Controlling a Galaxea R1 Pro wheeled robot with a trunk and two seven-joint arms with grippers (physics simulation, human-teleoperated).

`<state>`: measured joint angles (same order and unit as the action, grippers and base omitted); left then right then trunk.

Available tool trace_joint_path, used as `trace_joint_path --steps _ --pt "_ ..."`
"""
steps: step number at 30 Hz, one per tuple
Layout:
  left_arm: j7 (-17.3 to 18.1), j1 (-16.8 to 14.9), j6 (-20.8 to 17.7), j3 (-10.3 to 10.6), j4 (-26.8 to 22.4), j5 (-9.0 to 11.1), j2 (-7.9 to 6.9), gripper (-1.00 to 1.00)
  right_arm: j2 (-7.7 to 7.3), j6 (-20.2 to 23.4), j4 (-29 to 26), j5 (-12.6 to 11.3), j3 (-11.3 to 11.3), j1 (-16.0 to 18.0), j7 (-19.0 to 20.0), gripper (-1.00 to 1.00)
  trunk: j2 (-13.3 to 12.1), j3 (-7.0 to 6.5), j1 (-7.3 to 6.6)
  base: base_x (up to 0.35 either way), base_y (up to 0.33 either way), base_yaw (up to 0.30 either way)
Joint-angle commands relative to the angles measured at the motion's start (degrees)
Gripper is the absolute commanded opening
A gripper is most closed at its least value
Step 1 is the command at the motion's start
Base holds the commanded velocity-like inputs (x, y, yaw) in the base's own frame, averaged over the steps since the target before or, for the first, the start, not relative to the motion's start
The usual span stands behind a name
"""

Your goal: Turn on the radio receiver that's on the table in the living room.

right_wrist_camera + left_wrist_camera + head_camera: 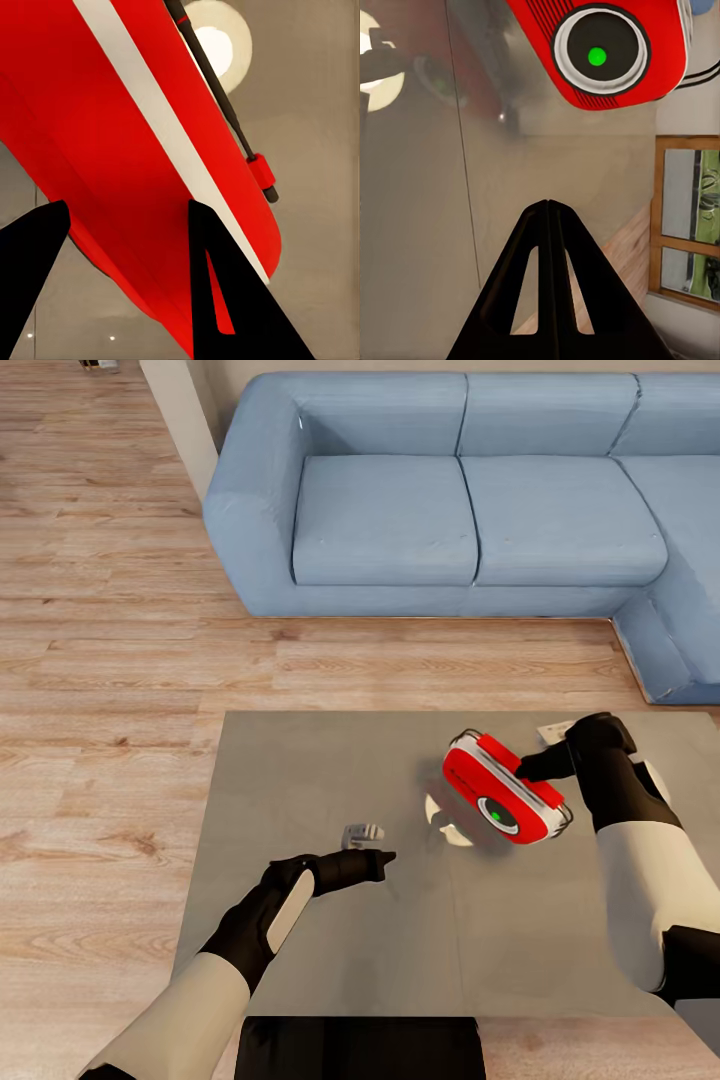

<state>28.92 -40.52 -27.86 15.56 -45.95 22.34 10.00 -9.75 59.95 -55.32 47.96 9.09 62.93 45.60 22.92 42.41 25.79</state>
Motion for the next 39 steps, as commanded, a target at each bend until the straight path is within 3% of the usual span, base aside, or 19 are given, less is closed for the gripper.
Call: trace_joint_path --steps 1,16,17,39 --pt "0.0 0.0 0.0 0.0 0.0 0.0 0.0 -1.0 -0.04 0.1 -0.1 -0.1 0.0 0.0 0.0 -1.0 0.0 0.0 0.0 0.0 0.0 0.0" --pt "0.0 0.0 0.0 0.0 0.0 0.0 0.0 -1.0 -0.02 0.1 1.7 -0.3 0.0 0.0 -0.2 -1.0 0.0 0.0 0.0 0.0 0.0 0.0" --pt "0.0 0.0 0.0 0.0 0.0 0.0 0.0 -1.0 -0.05 0.1 1.7 -0.3 0.0 0.0 -0.2 1.0 0.0 0.0 0.0 0.0 0.0 0.0" --pt "0.0 0.0 0.0 0.0 0.0 0.1 0.0 -1.0 -0.07 0.1 1.9 -0.2 0.0 0.0 0.0 1.0 0.0 0.0 0.0 0.0 0.0 0.0"
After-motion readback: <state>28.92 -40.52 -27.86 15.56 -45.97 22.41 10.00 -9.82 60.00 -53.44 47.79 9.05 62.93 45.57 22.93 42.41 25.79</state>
